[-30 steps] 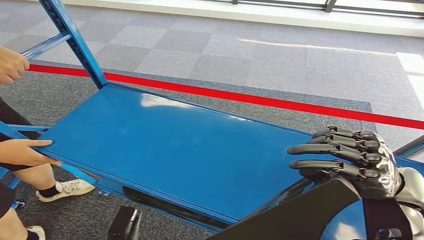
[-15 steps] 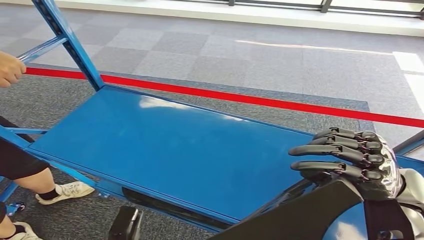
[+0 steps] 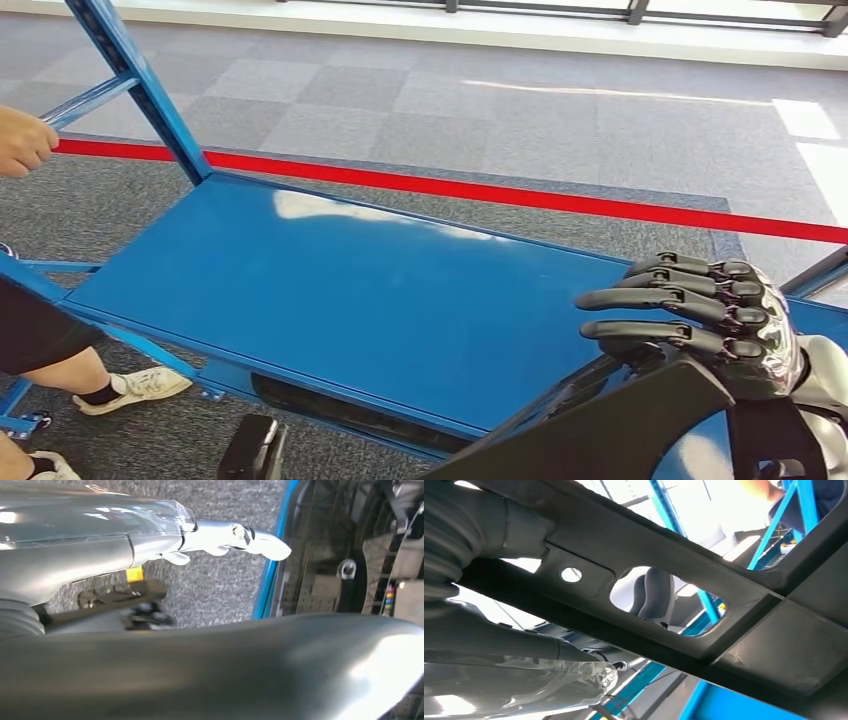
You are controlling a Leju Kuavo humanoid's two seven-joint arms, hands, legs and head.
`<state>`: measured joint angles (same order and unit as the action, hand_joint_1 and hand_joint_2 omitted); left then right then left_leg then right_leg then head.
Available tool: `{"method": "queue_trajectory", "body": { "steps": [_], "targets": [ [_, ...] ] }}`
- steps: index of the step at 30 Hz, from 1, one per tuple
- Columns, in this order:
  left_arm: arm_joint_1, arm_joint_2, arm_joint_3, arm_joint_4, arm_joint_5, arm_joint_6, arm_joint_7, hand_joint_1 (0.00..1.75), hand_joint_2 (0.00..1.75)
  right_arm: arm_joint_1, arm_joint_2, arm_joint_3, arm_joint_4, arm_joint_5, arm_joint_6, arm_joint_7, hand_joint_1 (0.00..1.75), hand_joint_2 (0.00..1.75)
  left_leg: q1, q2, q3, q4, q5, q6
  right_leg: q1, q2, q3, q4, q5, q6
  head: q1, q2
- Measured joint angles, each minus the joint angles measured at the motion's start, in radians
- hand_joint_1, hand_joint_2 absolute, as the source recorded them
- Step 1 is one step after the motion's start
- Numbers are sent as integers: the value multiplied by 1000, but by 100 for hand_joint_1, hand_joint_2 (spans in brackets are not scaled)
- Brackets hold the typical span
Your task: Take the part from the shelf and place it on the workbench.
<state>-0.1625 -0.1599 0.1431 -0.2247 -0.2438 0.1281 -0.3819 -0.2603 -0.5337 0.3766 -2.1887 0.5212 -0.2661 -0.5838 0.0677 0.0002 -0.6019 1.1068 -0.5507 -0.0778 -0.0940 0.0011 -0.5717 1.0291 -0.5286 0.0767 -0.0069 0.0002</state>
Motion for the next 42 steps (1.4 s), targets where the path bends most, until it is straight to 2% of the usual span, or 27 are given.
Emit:
{"method": "queue_trajectory", "body": {
  "steps": [1, 2, 3, 4, 7, 9, 12, 14, 17, 18, 19, 20, 22, 24, 25, 26, 27, 29, 31, 34, 35, 36, 37, 39, 40, 41, 42],
  "targets": [
    [1, -1, 0, 0, 0, 0, 0, 0, 0, -2, -2, 0, 0, 0, 0, 0, 175, 175, 4, -4, 15, -30, 5, 1, -2, 3, -4, 8, -4, 12, -1, 0],
    [2, -2, 0, 0, 0, 0, 0, 0, 0, -4, -6, 0, -1, 1, 1, 0, 175, 175, 7, -8, 17, -39, 2, 8, -2, 5, -6, 11, -6, 22, -2, 0],
    [4, -3, 1, 0, 0, -1, 0, 0, 0, -5, -9, -1, -1, 1, 2, 0, 175, 175, 8, -11, 14, -38, 2, 20, -2, 7, -5, 9, -8, 26, -2, 0],
    [6, -4, 1, 0, 0, -1, 0, 0, 0, -7, -13, -1, -1, 1, 2, 0, 175, 175, 11, -9, 11, -38, 4, 27, -2, 7, -1, -1, -7, 28, -2, 0],
    [7, -5, 1, 0, 0, -2, 0, 0, 0, -14, -17, -1, -1, 1, 2, 0, 175, 175, 14, -8, 6, -39, 8, 35, 1, 8, 16, -32, 5, 28, -2, 0],
    [6, -5, 1, 0, 0, -2, 0, 0, 0, -17, -18, -1, -1, 1, 2, 0, 175, 175, 7, -9, 5, -38, 7, 41, 2, 9, 22, -46, 19, 30, -2, 0],
    [2, -4, 2, 0, 1, -2, 0, 0, 0, -19, -18, -1, -1, 2, 2, 0, 175, 175, -5, -9, 5, -38, 4, 51, -4, 9, 22, -52, 24, 35, -2, 0],
    [0, -3, 2, 0, 1, -2, 0, 0, 0, -19, -18, -1, -1, 2, 2, 0, 175, 175, -10, -9, 5, -36, 3, 55, -7, 8, 22, -53, 25, 43, -2, 0],
    [-2, -1, 2, 0, 1, -2, 0, 0, 0, -20, -18, -1, -1, 2, 5, 0, 175, 175, -16, -9, 5, -35, 4, 63, -12, 8, 23, -60, 30, 65, -2, 0],
    [-3, 0, 2, 0, 1, -2, 0, 0, 0, -20, -18, -1, -1, 2, 5, 0, 175, 175, -17, -8, 7, -39, 8, 69, -14, 8, 24, -63, 32, 71, -2, 0],
    [-4, 0, 2, 0, 1, -2, 0, 0, 0, -20, -18, -1, -1, 1, 6, 0, 175, 175, -16, -6, 9, -47, 15, 76, -14, 6, 24, -61, 27, 71, -2, 0],
    [-6, 0, 3, 0, 1, -2, 0, 0, 0, -20, -19, -1, -1, 1, 6, 0, 175, 175, -15, -2, 11, -56, 22, 85, -13, 3, 16, -43, 10, 65, -2, 0],
    [-8, 0, 3, 0, 1, -2, 0, 0, 0, -22, -23, -2, 0, 0, 6, 0, 175, 175, -18, 6, 12, -68, 35, 97, -3, -2, -28, 66, -61, 42, -2, 0],
    [-6, 0, 3, 0, 1, -3, 1, 0, 0, -22, -25, -2, 0, 0, 7, 0, 175, 175, -27, 10, 8, -69, 40, 99, 10, -1, -86, 215, -132, 27, -2, 0],
    [-5, 0, 3, 0, 1, -3, 1, 0, 0, -20, -25, -2, 1, 0, 7, 0, 175, 175, -30, 11, 6, -69, 42, 98, 15, -1, -99, 256, -142, 22, -2, 0],
    [-5, 0, 3, 0, 0, -4, 1, 0, 0, -20, -25, -2, 2, 0, 8, 0, 175, 175, -31, 12, 5, -69, 44, 95, 18, -1, -91, 257, -133, 19, -2, 0],
    [-5, 0, 3, 0, 0, -4, 1, 0, 0, -20, -25, -2, 3, 0, 9, 0, 175, 175, -30, 12, 4, -68, 46, 91, 20, -2, -64, 217, -107, 18, -2, 0],
    [-5, 0, 3, 0, -1, -4, 2, 0, 0, -23, -25, -1, 5, 0, 11, 0, 175, 175, -29, 11, 0, -62, 48, 77, 22, -6, 12, 84, -55, 17, -2, 0],
    [-6, 1, 3, 0, -2, -4, 2, 0, 0, -24, -25, -1, 6, 0, 11, 0, 175, 175, -32, 9, -7, -56, 53, 58, 26, -3, 40, 19, -39, 10, -3, 0],
    [-5, 1, 3, 0, -2, -5, 2, 0, 0, -25, -25, 0, 7, 0, 12, 0, 175, 175, -30, 8, -16, -56, 64, 39, 31, 0, 20, 27, -34, -15, -4, 0],
    [-5, 1, 3, 0, -2, -5, 3, 0, 0, -26, -25, 0, 7, 0, 12, 0, 175, 175, -28, 8, -22, -46, 50, 35, 33, -2, 12, 28, -29, -25, -5, 0],
    [-5, 1, 3, 0, -2, -5, 3, 0, 0, -27, -25, 0, 7, 0, 12, 0, 175, 175, -28, 8, -34, -18, 21, 33, 35, -3, 3, 28, -22, -36, -5, 0],
    [-5, 1, 3, 0, -2, -5, 3, 0, 0, -28, -25, 0, 8, 0, 12, 0, 175, 175, -29, 8, -51, 33, -23, 33, 38, -5, -8, 28, -15, -46, -5, 0],
    [-5, 1, 3, 0, -2, -5, 3, 0, 0, -29, -25, 0, 8, 1, 12, 0, 175, 175, -36, 8, -87, 166, -106, 37, 51, -7, -29, 28, 0, -62, -5, 0],
    [-5, 1, 3, 0, -2, -5, 3, 0, 0, -29, -25, 1, 8, 1, 12, 0, 175, 175, -41, 8, -92, 211, -124, 42, 58, -8, -39, 28, 8, -67, -5, 0],
    [-5, 1, 3, 0, -2, -5, 3, 0, 0, -30, -25, 1, 8, 1, 12, 0, 175, 175, -47, 8, -80, 220, -120, 51, 65, -8, -48, 29, 15, -70, -5, 0],
    [-5, 1, 3, 0, -2, -5, 3, 0, 0, -30, -25, 1, 9, 1, 12, 0, 175, 175, -54, 7, -51, 191, -101, 63, 72, -8, -56, 29, 22, -73, -5, 0]
  ]
}}
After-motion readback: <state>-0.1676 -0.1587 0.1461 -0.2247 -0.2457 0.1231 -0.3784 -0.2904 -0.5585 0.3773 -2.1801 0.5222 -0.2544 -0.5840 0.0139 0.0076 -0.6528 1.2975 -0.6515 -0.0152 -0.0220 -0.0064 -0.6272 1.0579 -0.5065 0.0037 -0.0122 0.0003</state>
